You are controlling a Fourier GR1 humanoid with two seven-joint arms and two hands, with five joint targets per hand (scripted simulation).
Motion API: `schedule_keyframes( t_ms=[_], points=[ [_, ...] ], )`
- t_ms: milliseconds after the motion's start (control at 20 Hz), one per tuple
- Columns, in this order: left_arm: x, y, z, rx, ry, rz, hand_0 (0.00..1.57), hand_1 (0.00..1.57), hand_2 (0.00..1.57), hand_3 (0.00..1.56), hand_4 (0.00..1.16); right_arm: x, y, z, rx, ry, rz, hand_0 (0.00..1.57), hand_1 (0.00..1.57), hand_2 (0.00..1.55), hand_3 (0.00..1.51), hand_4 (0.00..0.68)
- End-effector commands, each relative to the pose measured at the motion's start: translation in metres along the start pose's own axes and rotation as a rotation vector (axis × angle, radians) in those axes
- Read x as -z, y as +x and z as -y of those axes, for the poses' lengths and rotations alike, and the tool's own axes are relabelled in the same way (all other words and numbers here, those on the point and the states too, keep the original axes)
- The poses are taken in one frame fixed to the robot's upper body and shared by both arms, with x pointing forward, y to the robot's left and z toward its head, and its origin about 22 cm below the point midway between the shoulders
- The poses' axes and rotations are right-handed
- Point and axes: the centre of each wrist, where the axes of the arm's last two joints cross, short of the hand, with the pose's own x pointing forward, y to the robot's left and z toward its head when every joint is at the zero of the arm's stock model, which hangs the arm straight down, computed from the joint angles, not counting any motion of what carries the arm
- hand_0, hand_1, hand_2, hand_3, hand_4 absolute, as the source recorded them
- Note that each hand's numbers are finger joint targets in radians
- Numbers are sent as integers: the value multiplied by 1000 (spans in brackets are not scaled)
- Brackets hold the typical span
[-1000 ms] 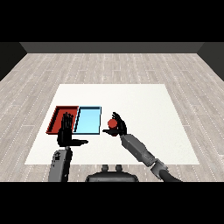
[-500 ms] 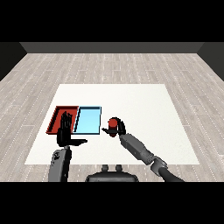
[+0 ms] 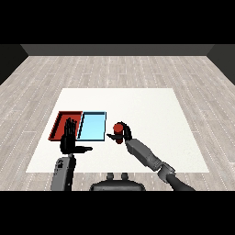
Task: Pick the red can and put it in the red box
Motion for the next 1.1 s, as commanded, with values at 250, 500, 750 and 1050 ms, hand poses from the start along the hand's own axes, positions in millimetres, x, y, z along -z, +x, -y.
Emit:
schedule_keyframes(
  t_ms=[250,500,750,1050],
  points=[
    [7,-15,16,-17,-25,-3,0,0,0,0,0,9,33,-11,7,-38,128,1544,1544,1468,1381,586],
    [6,-5,7,-8,-28,-3,0,0,0,0,0,-9,47,-14,30,-24,211,1539,1539,1458,1380,583],
    [-1,-4,11,32,-79,4,0,0,0,0,0,-23,78,27,60,-33,311,1538,1538,1469,1398,623],
    [22,14,59,-26,-173,-66,0,0,0,0,0,-27,113,29,67,-25,429,1482,1482,1429,1392,636]
  ],
)
